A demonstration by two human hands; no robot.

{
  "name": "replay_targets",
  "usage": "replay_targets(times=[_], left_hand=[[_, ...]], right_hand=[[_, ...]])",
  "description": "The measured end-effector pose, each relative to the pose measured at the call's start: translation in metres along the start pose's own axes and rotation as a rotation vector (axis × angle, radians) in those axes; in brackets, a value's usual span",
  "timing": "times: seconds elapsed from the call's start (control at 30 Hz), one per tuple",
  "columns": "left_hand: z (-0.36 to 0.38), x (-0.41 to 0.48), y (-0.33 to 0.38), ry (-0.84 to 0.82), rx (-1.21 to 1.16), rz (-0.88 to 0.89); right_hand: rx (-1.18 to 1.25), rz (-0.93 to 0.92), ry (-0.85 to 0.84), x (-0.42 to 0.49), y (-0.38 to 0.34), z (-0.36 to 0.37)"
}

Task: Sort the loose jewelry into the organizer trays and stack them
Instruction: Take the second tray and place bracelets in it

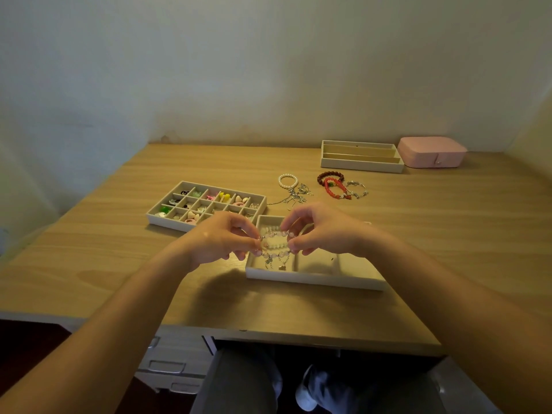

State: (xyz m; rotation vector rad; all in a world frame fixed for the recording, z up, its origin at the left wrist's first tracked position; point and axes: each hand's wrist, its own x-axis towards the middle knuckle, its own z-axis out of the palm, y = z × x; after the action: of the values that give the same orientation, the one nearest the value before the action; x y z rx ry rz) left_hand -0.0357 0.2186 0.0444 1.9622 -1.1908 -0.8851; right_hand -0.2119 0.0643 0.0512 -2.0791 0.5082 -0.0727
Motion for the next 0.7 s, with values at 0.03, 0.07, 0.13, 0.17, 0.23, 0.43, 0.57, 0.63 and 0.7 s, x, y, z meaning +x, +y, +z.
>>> replay_targets(times=[0.03, 0.07, 0.13, 0.17, 0.23, 0.43, 0.57, 0.63, 0.7], left_hand=[[0.003, 0.002, 0.001, 0.011, 0.016, 0.010], [0.005, 0.003, 0.002, 0.024, 0.029, 0.018], [0.008, 0.007, 0.001, 0.045, 0.060, 0.033], [0.010, 0.009, -0.001, 0.053, 0.079, 0.039], [0.012, 0.011, -0.002, 0.081, 0.128, 0.050], [0.018, 0.014, 0.001, 0.167, 0.325, 0.086], [0.021, 0.014, 0.002, 0.198, 0.417, 0.081], [0.022, 0.015, 0.003, 0.211, 0.505, 0.072], [0.023, 0.016, 0.003, 0.227, 0.598, 0.053]], right_hand=[[-0.023, 0.004, 0.005, 0.002, 0.001, 0.001], [-0.045, 0.008, 0.010, 0.004, 0.002, 0.002], [-0.085, 0.016, 0.023, 0.008, 0.004, 0.003], [-0.106, 0.022, 0.036, 0.010, 0.005, 0.004], [-0.146, 0.036, 0.067, 0.013, 0.008, 0.005], [-0.257, 0.033, 0.165, 0.021, 0.015, 0.007], [-0.324, -0.002, 0.209, 0.026, 0.015, 0.009], [-0.356, -0.023, 0.211, 0.029, 0.014, 0.011], [-0.391, -0.033, 0.201, 0.032, 0.014, 0.013]])
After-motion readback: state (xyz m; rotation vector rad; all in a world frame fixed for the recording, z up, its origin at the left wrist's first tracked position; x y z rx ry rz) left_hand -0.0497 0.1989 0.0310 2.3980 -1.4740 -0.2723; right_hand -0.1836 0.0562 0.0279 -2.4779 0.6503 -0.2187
